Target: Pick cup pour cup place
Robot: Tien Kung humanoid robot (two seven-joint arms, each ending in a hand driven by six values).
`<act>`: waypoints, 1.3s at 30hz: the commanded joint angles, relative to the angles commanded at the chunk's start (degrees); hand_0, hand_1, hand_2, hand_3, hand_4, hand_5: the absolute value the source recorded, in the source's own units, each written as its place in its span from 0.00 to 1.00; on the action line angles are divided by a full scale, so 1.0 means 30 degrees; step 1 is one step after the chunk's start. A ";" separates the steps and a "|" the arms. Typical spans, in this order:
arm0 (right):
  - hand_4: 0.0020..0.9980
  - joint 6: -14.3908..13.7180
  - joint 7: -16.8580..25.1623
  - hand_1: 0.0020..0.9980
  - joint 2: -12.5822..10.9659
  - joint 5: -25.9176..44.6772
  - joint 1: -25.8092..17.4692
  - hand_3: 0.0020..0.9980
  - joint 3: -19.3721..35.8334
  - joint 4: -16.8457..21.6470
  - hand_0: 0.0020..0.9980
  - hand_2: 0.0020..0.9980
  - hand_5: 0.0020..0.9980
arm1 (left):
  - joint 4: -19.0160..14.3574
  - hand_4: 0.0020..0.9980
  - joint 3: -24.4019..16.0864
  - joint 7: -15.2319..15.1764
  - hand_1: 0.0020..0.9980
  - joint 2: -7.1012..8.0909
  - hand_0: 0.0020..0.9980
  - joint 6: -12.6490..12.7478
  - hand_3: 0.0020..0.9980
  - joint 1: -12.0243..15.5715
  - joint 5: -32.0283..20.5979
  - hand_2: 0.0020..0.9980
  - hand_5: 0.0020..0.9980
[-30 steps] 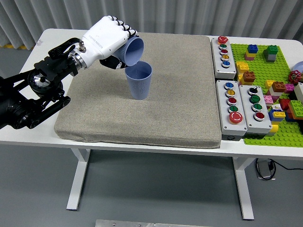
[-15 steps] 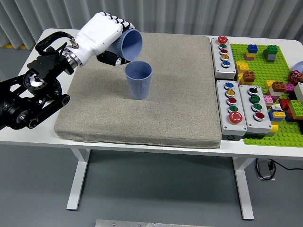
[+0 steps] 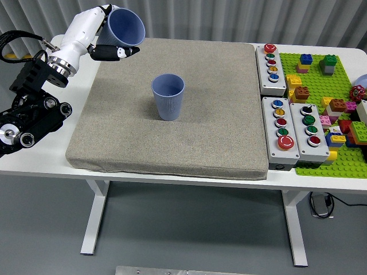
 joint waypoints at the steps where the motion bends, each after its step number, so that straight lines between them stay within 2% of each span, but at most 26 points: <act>1: 0.00 0.0002 0.0002 0.68 -0.0001 -0.0008 0.0004 0.61 0.0005 -0.0001 0.70 0.61 0.32 | -0.0016 0.80 -0.0145 -0.0044 0.47 -0.0042 0.45 0.0062 0.52 0.0115 0.0018 0.54 0.26; 4: 0.00 0.0015 -0.0001 0.68 0.0003 -0.0041 0.0004 0.61 0.0034 -0.0002 0.70 0.61 0.32 | -0.0079 0.80 -0.1019 -0.0329 0.47 -0.0400 0.45 0.1002 0.52 0.0841 0.0735 0.54 0.26; 7: 0.00 0.0017 -0.0004 0.68 0.0015 -0.0082 -0.0011 0.61 0.0082 0.0001 0.70 0.61 0.32 | -0.0053 0.80 -0.1738 -0.0486 0.47 -0.0787 0.45 0.1586 0.52 0.1572 0.0734 0.54 0.26; 9: 0.00 0.0017 -0.0005 0.68 0.0019 -0.0100 -0.0017 0.61 0.0099 0.0001 0.70 0.61 0.32 | -0.0063 0.80 -0.2001 -0.0498 0.47 -0.0915 0.45 0.1657 0.52 0.1857 0.0697 0.54 0.26; 12: 0.00 0.0005 0.0009 0.68 0.0033 -0.0085 -0.0050 0.61 0.0127 -0.0001 0.70 0.61 0.32 | -0.0553 0.80 -0.3037 -0.0415 0.47 -0.1519 0.45 0.1825 0.52 0.2966 0.0299 0.54 0.27; 15: 0.00 -0.0009 0.0012 0.68 0.0038 -0.0081 -0.0051 0.61 0.0150 0.0001 0.70 0.61 0.32 | -0.0960 0.80 -0.3732 -0.0450 0.47 -0.1965 0.45 0.1753 0.52 0.3703 -0.0142 0.54 0.27; 19: 0.00 -0.0002 -0.0002 0.68 0.0045 -0.0133 -0.0054 0.61 0.0190 0.0007 0.70 0.61 0.32 | -0.1277 0.79 -0.4218 -0.0462 0.47 -0.2424 0.46 0.1764 0.52 0.4325 -0.1286 0.54 0.27; 23: 0.00 -0.0002 -0.0002 0.68 0.0041 -0.0136 -0.0065 0.61 0.0191 0.0008 0.70 0.61 0.32 | -0.1176 0.79 -0.4473 -0.0471 0.47 -0.2668 0.46 0.1785 0.52 0.4634 -0.2286 0.54 0.27; 27: 0.00 0.0045 -0.0029 0.68 0.0052 -0.0294 -0.0090 0.61 0.0241 0.0015 0.70 0.61 0.32 | -0.0404 0.79 -0.4580 -0.0805 0.47 -0.2923 0.46 0.1824 0.52 0.4548 -0.3764 0.54 0.27; 34: 0.00 0.0035 -0.0059 0.68 0.0083 -0.0284 -0.0203 0.61 0.0207 0.0026 0.70 0.61 0.32 | 0.0187 0.79 -0.4531 -0.1005 0.48 -0.3015 0.47 0.1979 0.52 0.4533 -0.4406 0.54 0.28; 39: 0.00 0.0078 -0.0086 0.68 0.0095 -0.0411 -0.0216 0.61 0.0227 0.0034 0.70 0.61 0.32 | 0.0871 0.79 -0.4187 -0.1198 0.48 -0.3329 0.47 0.2067 0.52 0.4264 -0.5075 0.54 0.28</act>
